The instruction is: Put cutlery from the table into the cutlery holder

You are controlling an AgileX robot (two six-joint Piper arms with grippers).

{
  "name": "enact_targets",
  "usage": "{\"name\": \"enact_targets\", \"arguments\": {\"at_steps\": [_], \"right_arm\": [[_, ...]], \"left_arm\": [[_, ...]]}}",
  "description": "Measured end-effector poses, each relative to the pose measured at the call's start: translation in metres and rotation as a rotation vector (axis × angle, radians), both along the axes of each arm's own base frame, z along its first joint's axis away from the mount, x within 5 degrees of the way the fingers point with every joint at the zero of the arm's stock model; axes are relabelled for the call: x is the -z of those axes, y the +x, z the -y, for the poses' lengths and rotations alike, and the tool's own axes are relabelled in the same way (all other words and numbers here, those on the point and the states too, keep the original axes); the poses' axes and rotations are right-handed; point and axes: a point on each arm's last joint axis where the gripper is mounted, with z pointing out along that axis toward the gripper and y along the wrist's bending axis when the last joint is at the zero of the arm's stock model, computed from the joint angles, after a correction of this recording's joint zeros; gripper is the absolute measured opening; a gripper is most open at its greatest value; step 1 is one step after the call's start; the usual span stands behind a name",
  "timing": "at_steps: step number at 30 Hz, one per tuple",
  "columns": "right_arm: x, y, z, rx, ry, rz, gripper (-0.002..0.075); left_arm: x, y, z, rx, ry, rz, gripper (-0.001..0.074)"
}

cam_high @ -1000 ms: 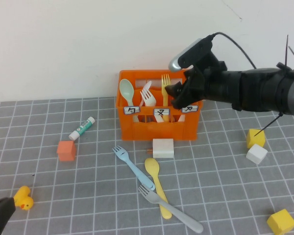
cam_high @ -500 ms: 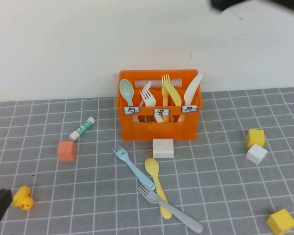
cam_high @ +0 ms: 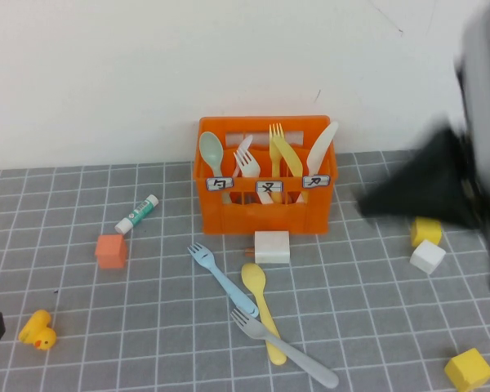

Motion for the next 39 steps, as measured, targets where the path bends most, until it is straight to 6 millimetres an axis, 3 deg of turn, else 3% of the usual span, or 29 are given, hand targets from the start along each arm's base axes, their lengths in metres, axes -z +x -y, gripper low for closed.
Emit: {"name": "enact_targets", "arguments": {"at_steps": [4, 8, 15, 20, 23, 29, 39], "right_arm": [[0.026, -0.012, 0.024, 0.091, -0.267, -0.089, -0.0001], [0.038, -0.039, 0.047, 0.202, -0.329, -0.051, -0.0001], [0.073, -0.093, 0.082, 0.389, -0.197, 0.143, -0.0001], [0.116, -0.133, 0.104, 0.497, -0.071, 0.201, -0.0001], [0.134, -0.146, 0.112, 0.522, -0.034, 0.260, -0.0001], [0.134, -0.164, 0.122, 0.554, 0.078, 0.399, -0.0001], [0.143, -0.172, 0.121, 0.512, 0.033, 0.324, -0.0001]], "left_arm": [[0.002, -0.004, -0.001, 0.007, 0.018, -0.011, 0.0000], [0.002, -0.010, -0.002, 0.023, 0.042, -0.005, 0.0000], [0.009, -0.023, 0.007, 0.164, 0.070, 0.065, 0.0000], [0.010, -0.029, 0.016, 0.294, 0.099, 0.147, 0.0000], [0.013, -0.029, 0.019, 0.335, 0.116, 0.178, 0.0000], [0.015, -0.026, 0.018, 0.313, 0.122, 0.212, 0.0000], [0.017, -0.028, 0.020, 0.348, 0.126, 0.187, 0.0000]]}}
